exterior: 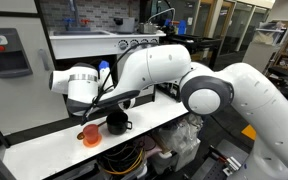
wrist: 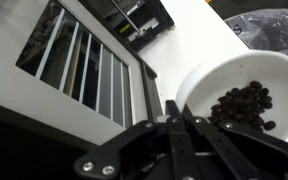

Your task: Pour the contents in the white bowl on the right into the black pot

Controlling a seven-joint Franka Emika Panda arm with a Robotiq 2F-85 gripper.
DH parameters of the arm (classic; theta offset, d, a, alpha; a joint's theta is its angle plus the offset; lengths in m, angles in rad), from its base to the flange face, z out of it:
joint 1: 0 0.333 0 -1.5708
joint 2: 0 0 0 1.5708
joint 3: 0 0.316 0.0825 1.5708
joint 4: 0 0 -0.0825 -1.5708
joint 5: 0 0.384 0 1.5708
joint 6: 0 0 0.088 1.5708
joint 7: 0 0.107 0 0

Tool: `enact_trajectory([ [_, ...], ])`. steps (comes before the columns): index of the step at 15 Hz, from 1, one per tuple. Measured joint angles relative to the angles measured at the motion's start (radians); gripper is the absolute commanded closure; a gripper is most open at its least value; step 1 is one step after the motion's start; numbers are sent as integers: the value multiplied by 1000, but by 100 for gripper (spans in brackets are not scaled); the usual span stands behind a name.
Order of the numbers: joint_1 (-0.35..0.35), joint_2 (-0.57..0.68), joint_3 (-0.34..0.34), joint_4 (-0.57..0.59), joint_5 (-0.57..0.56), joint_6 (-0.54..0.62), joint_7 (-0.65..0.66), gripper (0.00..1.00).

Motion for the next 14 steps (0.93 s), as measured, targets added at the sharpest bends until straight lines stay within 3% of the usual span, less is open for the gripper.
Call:
enact_trajectory([
  [14,39,42,1,1,-81,-1,-152,99],
])
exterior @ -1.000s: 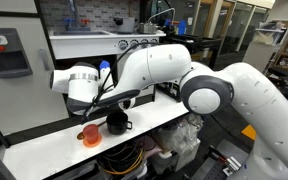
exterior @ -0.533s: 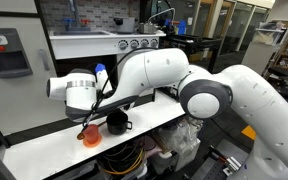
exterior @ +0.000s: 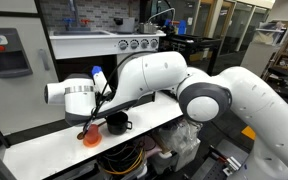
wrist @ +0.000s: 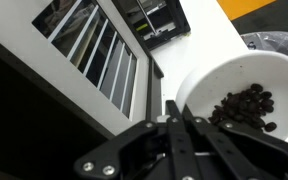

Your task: Pour the contents in the white bowl on the right into the black pot

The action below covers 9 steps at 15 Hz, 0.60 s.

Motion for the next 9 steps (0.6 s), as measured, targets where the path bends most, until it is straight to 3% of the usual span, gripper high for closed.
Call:
enact_trajectory([
  [9,3,17,0,0,-67,-2,-74,99],
])
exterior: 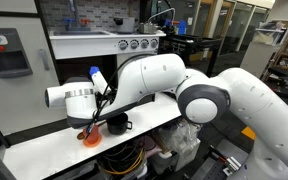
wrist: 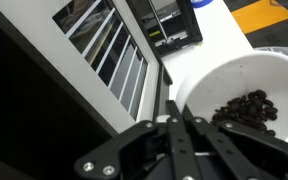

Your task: Pour the contents in the white bowl on the right into the black pot

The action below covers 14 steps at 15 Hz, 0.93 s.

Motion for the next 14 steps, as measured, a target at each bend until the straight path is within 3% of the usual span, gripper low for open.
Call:
enact_trajectory([
  [14,30,39,-1,26,-87,0,-109,99],
])
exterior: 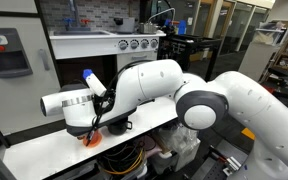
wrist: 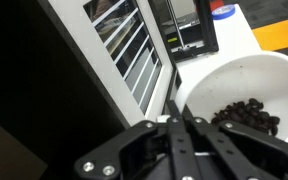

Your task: Pour the contents in the white bowl on the right into the black pot

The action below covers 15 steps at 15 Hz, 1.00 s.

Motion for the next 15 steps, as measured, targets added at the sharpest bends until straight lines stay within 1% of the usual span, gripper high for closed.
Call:
enact_trajectory([
  [15,9,21,0,5,-26,-1,-121,99],
])
